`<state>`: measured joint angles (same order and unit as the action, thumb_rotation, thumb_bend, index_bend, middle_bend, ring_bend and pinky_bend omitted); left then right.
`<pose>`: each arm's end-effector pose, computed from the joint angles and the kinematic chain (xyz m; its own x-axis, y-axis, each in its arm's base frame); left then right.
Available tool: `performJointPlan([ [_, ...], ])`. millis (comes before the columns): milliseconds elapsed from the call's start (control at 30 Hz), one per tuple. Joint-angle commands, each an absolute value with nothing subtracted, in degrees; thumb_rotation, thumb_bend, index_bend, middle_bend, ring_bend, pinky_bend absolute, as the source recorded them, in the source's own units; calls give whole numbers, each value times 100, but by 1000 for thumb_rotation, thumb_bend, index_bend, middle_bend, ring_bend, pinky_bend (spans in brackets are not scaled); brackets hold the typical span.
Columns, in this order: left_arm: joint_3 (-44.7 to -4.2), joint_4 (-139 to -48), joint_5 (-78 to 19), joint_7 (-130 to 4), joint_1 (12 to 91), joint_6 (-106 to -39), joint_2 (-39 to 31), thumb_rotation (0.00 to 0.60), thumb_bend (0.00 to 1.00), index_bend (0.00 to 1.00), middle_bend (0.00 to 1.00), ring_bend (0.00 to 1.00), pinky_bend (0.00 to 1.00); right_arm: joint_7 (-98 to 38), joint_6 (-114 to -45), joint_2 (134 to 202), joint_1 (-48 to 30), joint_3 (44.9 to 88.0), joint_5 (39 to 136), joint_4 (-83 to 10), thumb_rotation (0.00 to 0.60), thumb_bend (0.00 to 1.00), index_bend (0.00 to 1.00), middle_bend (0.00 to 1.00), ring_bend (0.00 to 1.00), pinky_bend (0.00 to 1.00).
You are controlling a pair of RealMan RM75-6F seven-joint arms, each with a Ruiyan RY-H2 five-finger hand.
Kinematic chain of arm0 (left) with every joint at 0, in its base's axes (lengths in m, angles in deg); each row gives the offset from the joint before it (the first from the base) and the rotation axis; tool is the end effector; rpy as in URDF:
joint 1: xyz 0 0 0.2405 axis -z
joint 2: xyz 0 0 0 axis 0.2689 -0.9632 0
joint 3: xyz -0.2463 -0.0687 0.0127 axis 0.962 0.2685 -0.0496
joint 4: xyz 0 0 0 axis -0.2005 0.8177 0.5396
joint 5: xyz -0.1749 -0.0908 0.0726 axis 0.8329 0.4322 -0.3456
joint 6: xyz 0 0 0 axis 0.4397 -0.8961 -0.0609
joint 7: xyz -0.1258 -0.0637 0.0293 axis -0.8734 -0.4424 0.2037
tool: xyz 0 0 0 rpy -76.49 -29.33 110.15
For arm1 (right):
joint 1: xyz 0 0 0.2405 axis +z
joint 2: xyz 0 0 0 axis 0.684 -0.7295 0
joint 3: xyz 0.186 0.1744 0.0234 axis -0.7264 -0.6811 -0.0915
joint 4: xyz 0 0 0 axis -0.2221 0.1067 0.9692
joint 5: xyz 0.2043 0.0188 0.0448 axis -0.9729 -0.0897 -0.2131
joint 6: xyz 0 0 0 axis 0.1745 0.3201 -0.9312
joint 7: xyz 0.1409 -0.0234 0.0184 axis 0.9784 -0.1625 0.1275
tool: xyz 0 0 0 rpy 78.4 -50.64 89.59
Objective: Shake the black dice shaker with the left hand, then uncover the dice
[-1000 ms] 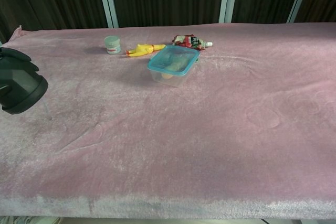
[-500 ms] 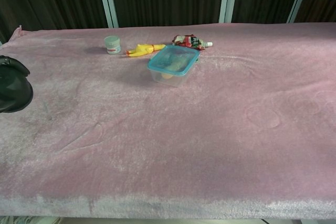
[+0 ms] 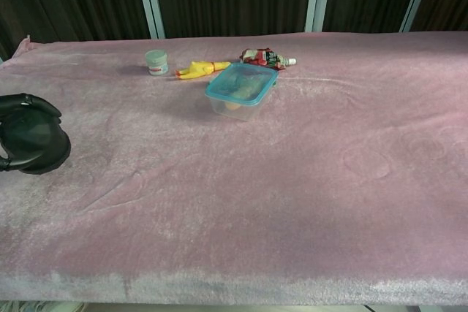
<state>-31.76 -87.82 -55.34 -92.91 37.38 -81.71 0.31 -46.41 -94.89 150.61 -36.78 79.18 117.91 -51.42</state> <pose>-0.2924 0.2692 0.0306 -0.0107 0.2273 0.9738 0.9807 -0.1878 0.0546 -0.3111 -0.1667 0.1223 0.6592 -0.1283 0.7409 -0.7493 -0.1944 0.6330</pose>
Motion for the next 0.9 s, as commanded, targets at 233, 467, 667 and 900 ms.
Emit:
performJointPlan([
  [233, -3206, -8436, -5440, -9766, 3793, -7758, 431, 600, 333, 341, 312, 302, 437, -4653, -9484, 15063, -3671, 7919, 11792, -5146, 600, 137, 0, 0, 0, 151],
  [467, -3278, -8281, -5527, -9798, 3811, -7688, 467, 600, 333, 231, 165, 129, 299, -4650, -9469, 15057, -3664, 7926, 11794, -5144, 600, 137, 0, 0, 0, 151],
  [667, -3363, -8312, -5600, -9849, 3834, -7595, 373, 600, 332, 164, 55, 24, 232, -4658, -9460, 15056, -3663, 7933, 11792, -5149, 600, 137, 0, 0, 0, 151],
  [900, -3387, -8326, -5565, -9785, 3842, -7472, 336, 600, 333, 128, 14, 0, 229, -4670, -9451, 15056, -3661, 7937, 11787, -5150, 600, 136, 0, 0, 0, 151],
])
